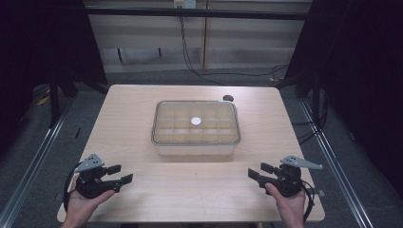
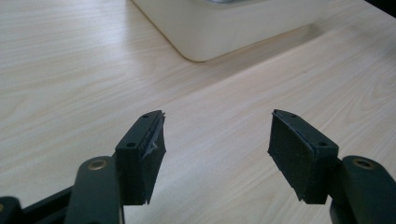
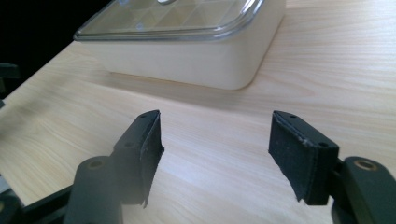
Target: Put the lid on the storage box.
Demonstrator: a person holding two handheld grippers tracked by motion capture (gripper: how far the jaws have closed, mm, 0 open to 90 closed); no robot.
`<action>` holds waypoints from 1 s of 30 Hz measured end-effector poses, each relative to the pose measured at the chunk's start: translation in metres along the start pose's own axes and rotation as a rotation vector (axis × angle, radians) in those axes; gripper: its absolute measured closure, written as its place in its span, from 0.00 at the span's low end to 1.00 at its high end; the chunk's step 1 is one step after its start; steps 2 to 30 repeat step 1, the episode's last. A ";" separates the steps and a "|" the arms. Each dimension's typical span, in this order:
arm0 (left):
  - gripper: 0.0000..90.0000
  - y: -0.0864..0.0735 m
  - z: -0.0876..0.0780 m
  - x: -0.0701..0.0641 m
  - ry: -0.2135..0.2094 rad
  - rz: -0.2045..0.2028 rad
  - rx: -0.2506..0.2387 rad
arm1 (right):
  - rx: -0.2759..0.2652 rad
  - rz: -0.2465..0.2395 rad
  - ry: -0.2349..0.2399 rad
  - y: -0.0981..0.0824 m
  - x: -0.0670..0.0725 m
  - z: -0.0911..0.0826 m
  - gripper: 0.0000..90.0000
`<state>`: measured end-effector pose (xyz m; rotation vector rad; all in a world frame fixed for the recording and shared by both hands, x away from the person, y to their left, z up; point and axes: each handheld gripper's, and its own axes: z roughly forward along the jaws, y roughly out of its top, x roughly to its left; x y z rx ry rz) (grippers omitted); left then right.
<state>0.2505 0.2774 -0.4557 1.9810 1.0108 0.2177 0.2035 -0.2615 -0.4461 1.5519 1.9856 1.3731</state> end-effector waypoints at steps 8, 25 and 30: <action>0.39 -0.002 0.001 0.000 0.008 0.007 0.004 | -0.009 0.006 -0.001 -0.003 -0.003 -0.002 0.36; 0.39 -0.002 0.001 0.000 0.008 0.007 0.004 | -0.009 0.006 -0.001 -0.003 -0.003 -0.002 0.36; 0.39 -0.002 0.001 0.000 0.008 0.007 0.004 | -0.009 0.006 -0.001 -0.003 -0.003 -0.002 0.36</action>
